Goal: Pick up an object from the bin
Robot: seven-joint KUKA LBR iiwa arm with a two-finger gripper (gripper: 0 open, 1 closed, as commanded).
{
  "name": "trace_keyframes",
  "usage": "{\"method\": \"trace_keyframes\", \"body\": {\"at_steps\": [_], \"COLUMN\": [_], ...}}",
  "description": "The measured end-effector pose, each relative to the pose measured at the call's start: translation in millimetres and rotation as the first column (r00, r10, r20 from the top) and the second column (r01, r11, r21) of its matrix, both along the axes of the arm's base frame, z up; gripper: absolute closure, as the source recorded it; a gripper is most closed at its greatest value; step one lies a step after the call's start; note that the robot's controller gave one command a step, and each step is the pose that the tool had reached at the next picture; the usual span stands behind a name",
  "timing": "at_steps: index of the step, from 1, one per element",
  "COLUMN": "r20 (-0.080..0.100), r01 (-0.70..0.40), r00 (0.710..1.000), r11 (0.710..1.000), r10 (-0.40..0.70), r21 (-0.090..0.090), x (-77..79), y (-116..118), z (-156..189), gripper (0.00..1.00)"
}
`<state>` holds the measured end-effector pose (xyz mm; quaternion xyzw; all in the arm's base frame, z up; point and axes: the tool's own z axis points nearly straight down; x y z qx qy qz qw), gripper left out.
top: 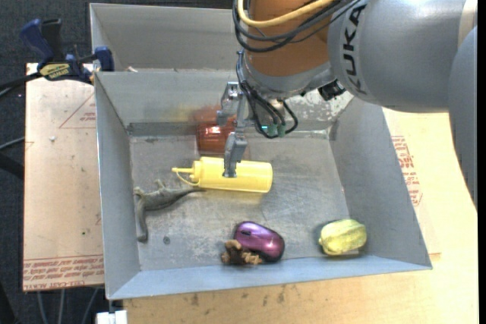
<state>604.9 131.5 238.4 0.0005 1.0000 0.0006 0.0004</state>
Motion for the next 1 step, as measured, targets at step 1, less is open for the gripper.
{"method": "trace_keyframes", "body": {"at_steps": [1], "r20": [0.009], "r01": [0.000], "r00": [1.000], "r11": [1.000], "r10": [0.000], "r21": [0.002], "x": [9.2], "y": [-2.5], "z": [-40.9], "gripper": [0.00]}}
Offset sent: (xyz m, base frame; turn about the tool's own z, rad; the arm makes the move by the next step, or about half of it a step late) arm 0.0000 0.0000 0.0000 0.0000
